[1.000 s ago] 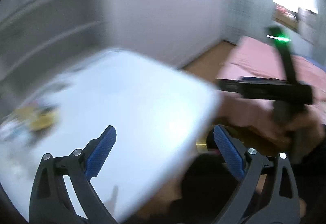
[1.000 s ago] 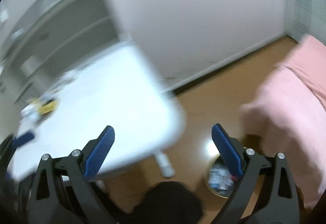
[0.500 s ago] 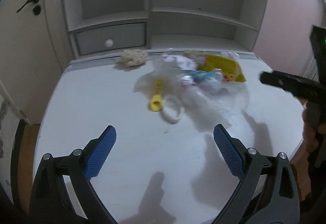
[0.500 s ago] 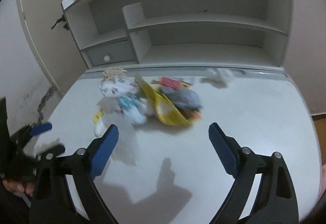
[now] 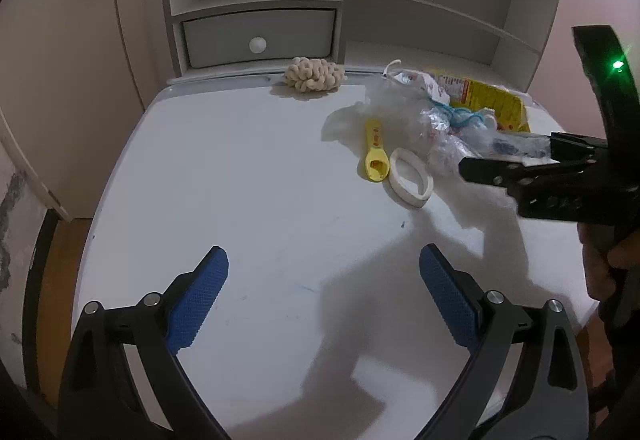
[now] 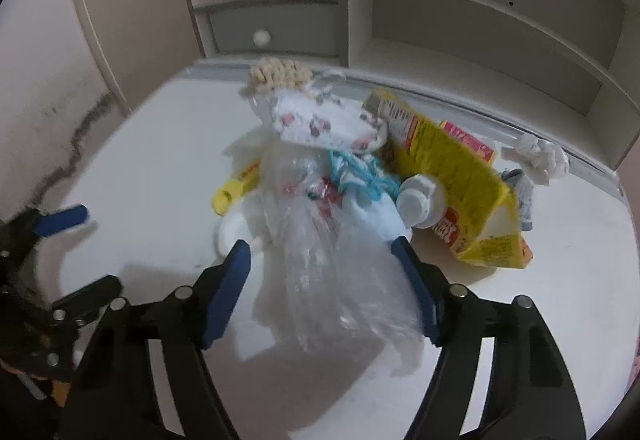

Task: Collect trash
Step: 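Return to the desk and grasp the clear plastic bag with the right gripper, then grasp the yellow plastic spoon with the left gripper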

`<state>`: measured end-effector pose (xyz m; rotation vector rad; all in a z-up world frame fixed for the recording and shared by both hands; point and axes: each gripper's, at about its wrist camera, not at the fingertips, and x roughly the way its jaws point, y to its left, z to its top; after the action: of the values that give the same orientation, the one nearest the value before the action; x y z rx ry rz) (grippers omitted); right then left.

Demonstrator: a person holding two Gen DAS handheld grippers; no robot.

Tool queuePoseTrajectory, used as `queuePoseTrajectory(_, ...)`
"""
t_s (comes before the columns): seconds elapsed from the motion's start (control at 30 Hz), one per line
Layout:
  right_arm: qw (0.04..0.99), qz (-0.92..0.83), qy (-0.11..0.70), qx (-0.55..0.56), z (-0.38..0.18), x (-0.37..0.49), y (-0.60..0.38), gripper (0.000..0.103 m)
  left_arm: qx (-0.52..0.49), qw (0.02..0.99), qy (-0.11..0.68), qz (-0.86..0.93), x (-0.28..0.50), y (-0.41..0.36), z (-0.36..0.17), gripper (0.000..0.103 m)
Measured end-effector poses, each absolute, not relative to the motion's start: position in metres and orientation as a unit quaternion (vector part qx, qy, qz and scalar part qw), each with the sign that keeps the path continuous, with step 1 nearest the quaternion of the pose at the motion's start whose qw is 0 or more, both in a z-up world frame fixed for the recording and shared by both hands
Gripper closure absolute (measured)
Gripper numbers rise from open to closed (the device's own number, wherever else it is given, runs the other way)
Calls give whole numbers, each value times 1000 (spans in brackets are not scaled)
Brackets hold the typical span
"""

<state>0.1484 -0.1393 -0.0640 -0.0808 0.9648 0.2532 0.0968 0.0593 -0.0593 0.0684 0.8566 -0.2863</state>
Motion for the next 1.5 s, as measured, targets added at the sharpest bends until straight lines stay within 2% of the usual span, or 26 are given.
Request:
queuePoseTrajectory(0.07, 873, 113, 472, -49, -73, 153, -136, 68, 35, 898, 416, -138, 101, 56, -63, 9)
queuePoseTrajectory(0.1, 870, 114, 478, -41, -76, 155, -138, 89, 35, 898, 418, -135, 103, 55, -64, 9)
queuePoseTrajectory(0.13, 872, 118, 474, -25, -73, 154, -142, 92, 33, 897, 419, -134, 105, 53, -65, 9)
queuePoseTrajectory(0.27, 895, 142, 421, 22, -33, 136, -156, 94, 29, 897, 419, -139, 112, 45, -65, 9)
queuePoseTrajectory(0.47, 902, 165, 391, 83, 8, 113, -182, 94, 29, 897, 412, -158, 125, 20, -62, 10)
queuePoseTrajectory(0.67, 903, 153, 391, 93, 8, 94, -204, 94, 49, 902, 406, -137, 157, 15, -62, 10)
queuePoseTrajectory(0.9, 900, 134, 399, 115, -6, 80, -230, 94, 78, 887, 435, -133, 208, 6, -70, 10)
queuePoseTrajectory(1.0, 899, 131, 401, 116, -9, 75, -235, 94, 75, 885, 441, -132, 219, 1, -77, 13)
queuePoseTrajectory(1.03, 899, 130, 402, 116, -9, 74, -236, 94, 70, 883, 444, -136, 221, 1, -77, 18)
queuePoseTrajectory(1.07, 899, 128, 402, 116, -10, 72, -239, 94, 67, 881, 446, -140, 222, 1, -76, 29)
queuePoseTrajectory(1.13, 900, 124, 402, 116, -10, 70, -243, 94, 80, 878, 452, -137, 224, -1, -79, 40)
queuePoseTrajectory(1.33, 901, 116, 402, 119, -9, 61, -255, 94, 112, 874, 444, -161, 218, -12, -79, 46)
queuePoseTrajectory(1.4, 901, 112, 401, 121, -10, 57, -259, 94, 112, 874, 441, -167, 215, -15, -78, 57)
queuePoseTrajectory(1.43, 902, 109, 400, 121, -9, 55, -261, 94, 114, 875, 440, -167, 213, -17, -77, 78)
queuePoseTrajectory(1.47, 903, 105, 399, 121, -9, 52, -264, 94, 118, 875, 440, -162, 211, -19, -77, 91)
queuePoseTrajectory(1.5, 904, 102, 397, 122, -8, 51, -266, 94, 119, 875, 442, -157, 209, -19, -76, 91)
